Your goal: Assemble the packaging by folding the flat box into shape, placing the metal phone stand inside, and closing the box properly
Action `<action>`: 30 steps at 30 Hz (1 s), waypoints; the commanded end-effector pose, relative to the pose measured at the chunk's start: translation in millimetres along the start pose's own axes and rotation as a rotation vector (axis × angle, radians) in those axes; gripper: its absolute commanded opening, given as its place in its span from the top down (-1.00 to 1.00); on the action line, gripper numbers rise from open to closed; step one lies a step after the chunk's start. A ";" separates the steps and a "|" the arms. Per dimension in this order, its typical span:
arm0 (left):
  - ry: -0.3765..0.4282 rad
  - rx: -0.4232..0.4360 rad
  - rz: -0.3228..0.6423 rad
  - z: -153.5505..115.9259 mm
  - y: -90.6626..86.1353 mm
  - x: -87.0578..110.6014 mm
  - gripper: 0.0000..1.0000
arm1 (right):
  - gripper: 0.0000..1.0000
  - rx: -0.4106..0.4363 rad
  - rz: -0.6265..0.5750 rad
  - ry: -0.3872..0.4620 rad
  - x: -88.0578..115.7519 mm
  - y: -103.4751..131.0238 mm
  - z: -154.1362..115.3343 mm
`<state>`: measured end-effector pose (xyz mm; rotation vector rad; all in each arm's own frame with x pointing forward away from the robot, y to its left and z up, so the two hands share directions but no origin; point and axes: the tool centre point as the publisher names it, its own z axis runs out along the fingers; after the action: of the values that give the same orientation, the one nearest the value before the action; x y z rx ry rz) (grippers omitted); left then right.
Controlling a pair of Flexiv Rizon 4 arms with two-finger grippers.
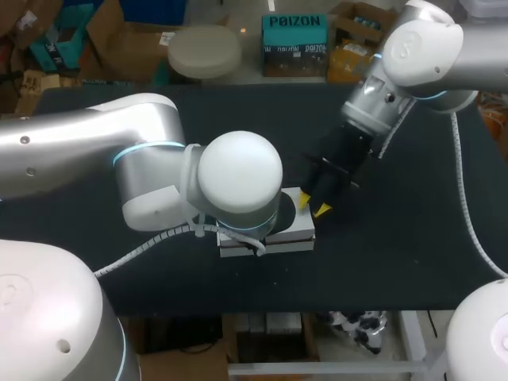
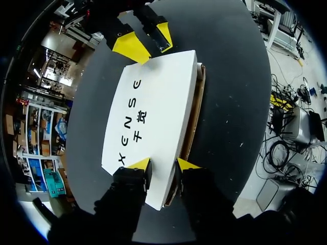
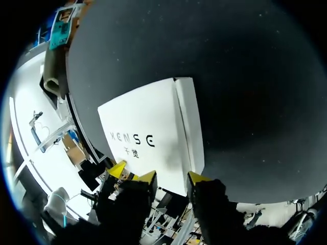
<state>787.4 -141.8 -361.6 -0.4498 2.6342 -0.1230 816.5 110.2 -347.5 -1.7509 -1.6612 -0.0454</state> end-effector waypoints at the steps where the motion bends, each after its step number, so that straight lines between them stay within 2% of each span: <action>1: -0.006 -0.004 -0.001 0.8 -1.4 1.6 0.38 | 1.00 -0.028 -0.014 0.007 -1.6 -13.3 -2.5; 12: -0.003 -0.009 0.002 0.2 -2.2 2.5 0.36 | 1.00 -0.016 -0.059 -0.013 5.2 -21.9 16.1; 30: -0.002 -0.010 0.003 -0.6 -1.7 3.1 0.36 | 1.00 -0.022 -0.062 -0.014 0.0 -23.3 17.4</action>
<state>785.6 -142.0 -362.0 -0.4458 2.6377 -0.1190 789.8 118.0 -350.1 -1.7179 -1.7297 -0.0775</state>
